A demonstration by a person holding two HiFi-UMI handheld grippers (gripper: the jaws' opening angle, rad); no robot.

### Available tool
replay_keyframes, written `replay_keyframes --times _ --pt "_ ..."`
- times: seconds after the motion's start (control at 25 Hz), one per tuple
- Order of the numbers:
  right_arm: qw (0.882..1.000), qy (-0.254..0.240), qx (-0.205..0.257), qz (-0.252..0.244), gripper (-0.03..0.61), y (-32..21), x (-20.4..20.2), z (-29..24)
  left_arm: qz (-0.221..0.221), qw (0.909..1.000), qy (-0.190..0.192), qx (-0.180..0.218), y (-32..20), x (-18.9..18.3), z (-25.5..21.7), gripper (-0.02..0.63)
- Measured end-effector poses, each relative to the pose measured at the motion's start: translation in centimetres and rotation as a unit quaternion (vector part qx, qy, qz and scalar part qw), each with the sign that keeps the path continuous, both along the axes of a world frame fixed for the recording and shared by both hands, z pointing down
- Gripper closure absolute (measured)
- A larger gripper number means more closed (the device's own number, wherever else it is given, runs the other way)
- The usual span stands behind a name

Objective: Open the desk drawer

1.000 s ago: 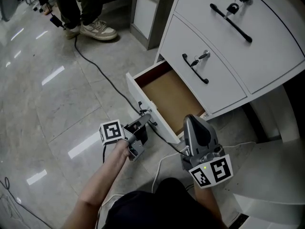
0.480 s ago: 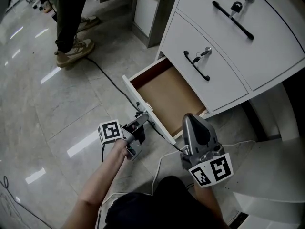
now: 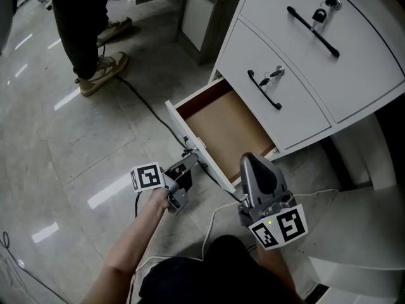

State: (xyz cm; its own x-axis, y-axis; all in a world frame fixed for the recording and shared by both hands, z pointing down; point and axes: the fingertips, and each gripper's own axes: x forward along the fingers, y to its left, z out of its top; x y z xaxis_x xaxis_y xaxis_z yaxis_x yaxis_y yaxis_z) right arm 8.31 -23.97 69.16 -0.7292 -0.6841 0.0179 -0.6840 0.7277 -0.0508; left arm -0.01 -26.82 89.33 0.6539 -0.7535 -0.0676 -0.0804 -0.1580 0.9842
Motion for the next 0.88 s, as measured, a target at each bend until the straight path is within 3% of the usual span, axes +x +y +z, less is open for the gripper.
replay_keyframes --times 0.12,0.24,0.32,0.4,0.48,0.56,0.68,0.76,0.88 --pt "1.000 0.000 0.001 0.002 0.558 -0.1 0.0 0.1 0.000 0.9996 -0.019 0.021 1.0 -0.5 0.0 0.574" --pt "1.000 -0.002 -0.004 0.010 0.558 -0.5 0.3 0.4 -0.011 0.9990 0.035 0.026 2.8 -1.2 -0.7 0.571" --pt "1.000 -0.005 -0.009 0.012 0.558 -0.7 0.5 0.6 -0.021 0.9979 0.042 0.045 4.3 -2.2 -1.2 0.571" --pt "1.000 -0.005 -0.012 0.010 0.558 -0.8 0.4 0.9 -0.028 0.9966 0.009 0.076 5.7 -3.2 -2.0 0.572" --pt "1.000 -0.005 -0.013 0.007 0.558 -1.0 0.2 1.1 -0.030 0.9913 -0.057 0.115 6.4 -3.6 -3.3 0.572" --pt "1.000 -0.003 -0.014 0.004 0.558 -1.2 -0.1 1.3 -0.032 0.9748 -0.155 0.157 6.3 -3.9 -5.1 0.575" --pt "1.000 0.005 -0.010 0.000 0.558 -1.3 -0.5 1.4 -0.036 0.9361 -0.278 0.213 5.4 -3.9 -8.7 0.585" --pt "1.000 0.010 -0.009 -0.003 0.560 -1.5 -0.6 1.3 -0.041 0.9185 -0.312 0.239 4.5 -3.6 -11.1 0.589" --pt "1.000 0.024 -0.005 -0.011 0.558 -1.8 -0.6 1.0 -0.041 0.9037 -0.337 0.261 3.2 -3.0 -13.7 0.591"
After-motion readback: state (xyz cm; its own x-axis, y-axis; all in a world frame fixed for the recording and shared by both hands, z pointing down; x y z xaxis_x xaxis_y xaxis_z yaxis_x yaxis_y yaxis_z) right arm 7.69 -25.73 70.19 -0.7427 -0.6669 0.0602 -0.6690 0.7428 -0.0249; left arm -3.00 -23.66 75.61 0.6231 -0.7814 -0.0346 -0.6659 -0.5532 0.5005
